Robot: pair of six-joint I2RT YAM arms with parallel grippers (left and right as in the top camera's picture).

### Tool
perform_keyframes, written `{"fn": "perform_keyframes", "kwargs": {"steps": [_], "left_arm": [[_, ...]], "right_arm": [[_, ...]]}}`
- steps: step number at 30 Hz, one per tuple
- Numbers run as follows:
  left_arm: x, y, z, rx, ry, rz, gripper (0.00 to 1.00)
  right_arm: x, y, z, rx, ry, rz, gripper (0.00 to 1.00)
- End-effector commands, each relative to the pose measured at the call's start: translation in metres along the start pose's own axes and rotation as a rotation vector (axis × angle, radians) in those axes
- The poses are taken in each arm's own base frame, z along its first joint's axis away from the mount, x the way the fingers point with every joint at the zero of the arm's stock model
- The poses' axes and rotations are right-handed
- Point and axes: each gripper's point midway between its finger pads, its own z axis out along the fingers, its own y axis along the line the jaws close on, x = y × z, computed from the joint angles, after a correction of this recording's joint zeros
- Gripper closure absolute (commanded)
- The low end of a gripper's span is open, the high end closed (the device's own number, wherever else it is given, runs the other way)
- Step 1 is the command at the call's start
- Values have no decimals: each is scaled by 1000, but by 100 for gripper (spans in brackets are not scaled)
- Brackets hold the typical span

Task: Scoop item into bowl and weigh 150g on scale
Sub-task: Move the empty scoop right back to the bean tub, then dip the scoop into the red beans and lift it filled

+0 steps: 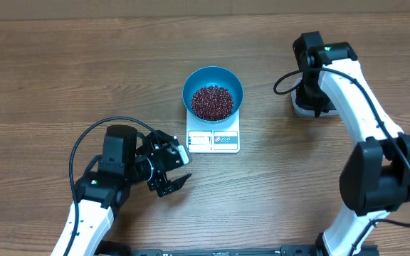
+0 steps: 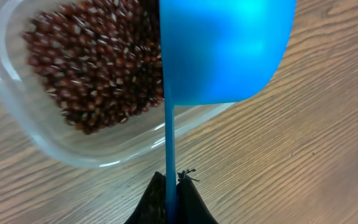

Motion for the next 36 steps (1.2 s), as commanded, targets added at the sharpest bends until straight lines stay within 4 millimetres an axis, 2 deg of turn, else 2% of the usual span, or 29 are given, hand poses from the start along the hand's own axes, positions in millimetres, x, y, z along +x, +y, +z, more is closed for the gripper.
{"fn": "perform_keyframes", "kwargs": {"steps": [1,12,27,32,36], "left_arm": [[1,-2,1,14,-5,9,1],[1,-2,1,14,-5,9,1],[1,-2,1,15,-5,10,0],[1,-2,1,15,-5,10,0],[1,-2,1,15,-5,10,0]], "right_arm": [[3,3,10,16,27,-16,96],[15,26,13,-106,102,-65,96],[37,73,-3,-401,217,-143,96],[38,85,-9,-477,228,-135,96],[36,85,-9,-494,230,-122,96]]}}
